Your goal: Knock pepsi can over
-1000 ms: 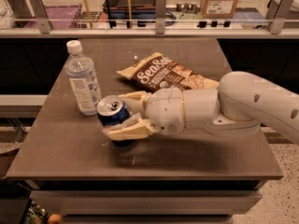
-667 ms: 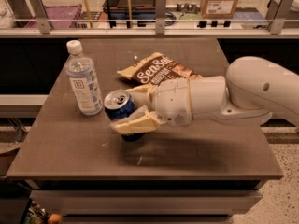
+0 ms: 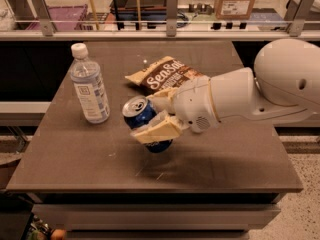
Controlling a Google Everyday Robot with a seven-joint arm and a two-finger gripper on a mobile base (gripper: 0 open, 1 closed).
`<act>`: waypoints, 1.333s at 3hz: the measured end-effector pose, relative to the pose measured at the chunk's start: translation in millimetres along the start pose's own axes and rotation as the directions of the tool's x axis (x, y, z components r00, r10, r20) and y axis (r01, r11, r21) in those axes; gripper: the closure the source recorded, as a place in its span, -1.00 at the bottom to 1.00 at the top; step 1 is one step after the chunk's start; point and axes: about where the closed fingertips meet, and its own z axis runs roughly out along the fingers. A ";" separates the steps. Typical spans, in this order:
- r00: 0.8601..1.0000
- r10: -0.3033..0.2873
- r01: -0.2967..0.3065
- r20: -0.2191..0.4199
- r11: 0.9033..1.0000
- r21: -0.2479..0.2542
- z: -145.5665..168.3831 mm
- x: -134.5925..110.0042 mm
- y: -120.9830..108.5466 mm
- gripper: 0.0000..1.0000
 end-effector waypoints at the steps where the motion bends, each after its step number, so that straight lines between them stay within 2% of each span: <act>1: 0.996 0.037 -0.036 -0.081 0.999 0.015 -9.0 5.2 7.5 1.00; 2: 0.987 0.071 -0.070 -0.146 0.997 0.014 -10.2 8.4 14.4 1.00; 3: 0.979 0.076 -0.079 -0.191 0.997 -0.008 -0.2 6.0 17.0 1.00; 4: 0.969 0.053 -0.065 -0.242 0.997 -0.041 18.5 -2.4 19.3 1.00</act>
Offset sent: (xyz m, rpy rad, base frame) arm -0.0213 -0.0156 -0.0114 -0.1944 0.1368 -0.0818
